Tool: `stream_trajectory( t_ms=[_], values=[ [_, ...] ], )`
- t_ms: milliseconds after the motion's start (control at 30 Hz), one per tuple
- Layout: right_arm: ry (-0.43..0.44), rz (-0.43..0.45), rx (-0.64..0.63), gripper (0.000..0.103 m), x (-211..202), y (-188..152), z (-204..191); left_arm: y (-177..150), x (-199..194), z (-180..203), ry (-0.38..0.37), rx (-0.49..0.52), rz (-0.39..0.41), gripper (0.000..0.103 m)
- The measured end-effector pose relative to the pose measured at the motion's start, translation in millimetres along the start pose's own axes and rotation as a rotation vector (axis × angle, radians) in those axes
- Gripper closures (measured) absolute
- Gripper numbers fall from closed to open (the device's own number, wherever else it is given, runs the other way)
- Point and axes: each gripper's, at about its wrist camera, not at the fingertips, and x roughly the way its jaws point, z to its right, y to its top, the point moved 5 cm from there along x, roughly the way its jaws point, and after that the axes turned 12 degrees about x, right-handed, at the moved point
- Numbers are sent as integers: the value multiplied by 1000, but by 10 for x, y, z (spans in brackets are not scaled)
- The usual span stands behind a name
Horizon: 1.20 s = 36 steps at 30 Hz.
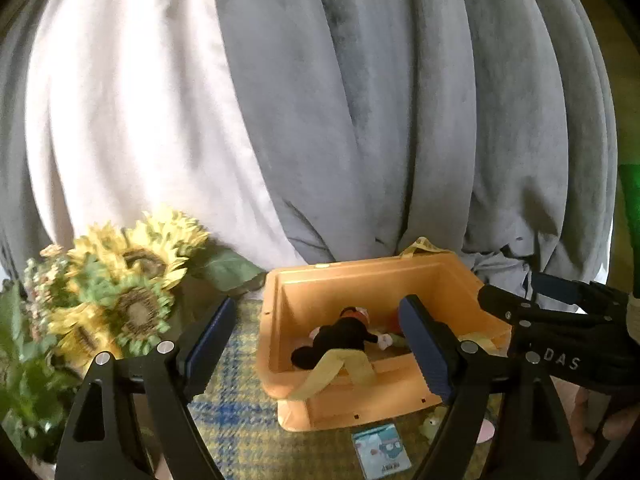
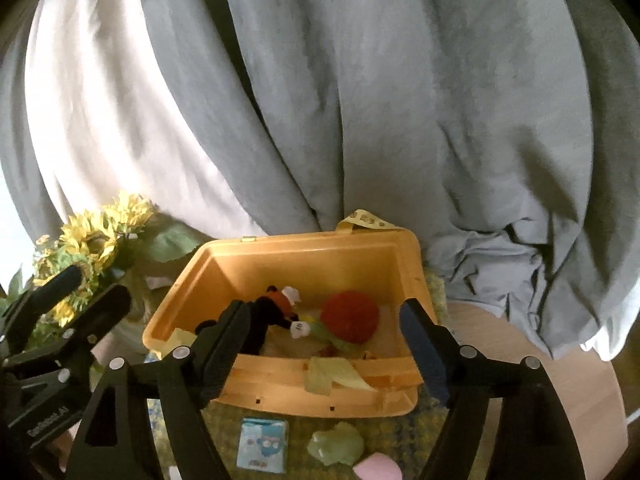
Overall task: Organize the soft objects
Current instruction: 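Open both tools to drop the plush and pouch into the crate, then move both tools back toward the white napkin and pink sponge on the runner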
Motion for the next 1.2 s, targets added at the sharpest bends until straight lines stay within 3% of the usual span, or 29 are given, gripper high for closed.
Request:
stream_trajectory(
  t_ms=[200, 500, 1067, 1200],
  values=[
    [-19, 31, -3, 25, -205, -79, 41, -134, -257, 9, 42, -14, -1, 18],
    [-2, 36, -19, 25, -416, -337, 19, -460, -478, 39, 41, -67, -55, 18],
    [13, -15, -62, 25, -548, -990, 78, -1169, -748, 232, 67, -98, -156, 17],
    [9, -28, -65, 25, -552, -1112, 136, -1368, -759, 299, 41, -141, -189, 15]
  ],
)
